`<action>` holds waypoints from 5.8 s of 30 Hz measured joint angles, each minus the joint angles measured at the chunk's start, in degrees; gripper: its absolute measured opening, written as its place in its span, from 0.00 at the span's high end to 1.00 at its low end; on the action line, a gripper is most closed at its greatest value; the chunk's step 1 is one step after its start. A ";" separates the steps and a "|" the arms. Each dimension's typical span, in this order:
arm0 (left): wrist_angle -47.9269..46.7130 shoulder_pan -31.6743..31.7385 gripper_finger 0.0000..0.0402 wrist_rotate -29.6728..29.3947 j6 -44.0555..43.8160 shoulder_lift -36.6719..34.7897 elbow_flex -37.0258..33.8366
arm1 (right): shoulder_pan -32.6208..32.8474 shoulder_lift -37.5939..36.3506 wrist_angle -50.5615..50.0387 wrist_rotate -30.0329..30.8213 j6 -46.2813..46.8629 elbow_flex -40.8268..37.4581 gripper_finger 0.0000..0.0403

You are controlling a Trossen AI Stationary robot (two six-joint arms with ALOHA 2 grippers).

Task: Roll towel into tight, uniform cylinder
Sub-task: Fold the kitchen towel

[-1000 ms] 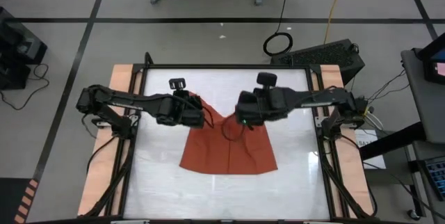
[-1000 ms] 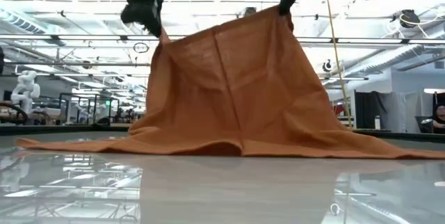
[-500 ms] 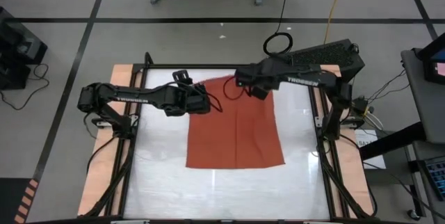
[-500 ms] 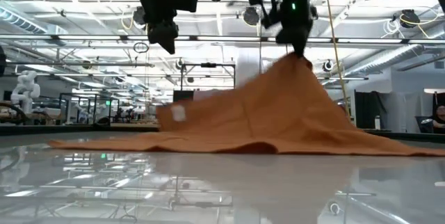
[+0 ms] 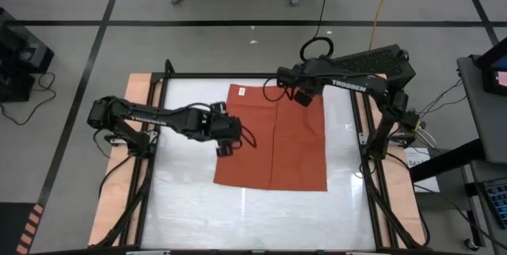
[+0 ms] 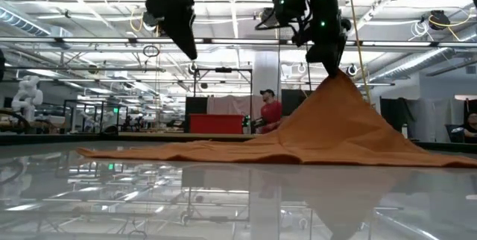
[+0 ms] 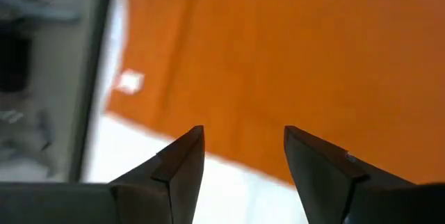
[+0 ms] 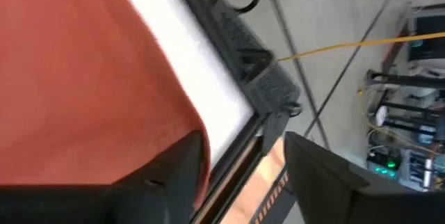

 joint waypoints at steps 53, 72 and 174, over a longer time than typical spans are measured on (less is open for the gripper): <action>-10.18 -8.55 0.50 -0.10 4.42 23.71 -1.41 | 29.36 -14.31 47.98 -32.69 14.76 -47.61 0.45; -8.36 -0.63 0.50 -3.88 9.33 23.61 -5.17 | 43.10 -9.84 61.87 -36.68 29.96 -48.07 0.45; 28.65 9.77 0.50 -2.34 43.18 22.10 -5.17 | 55.29 -5.41 56.70 -26.68 39.39 -42.75 0.45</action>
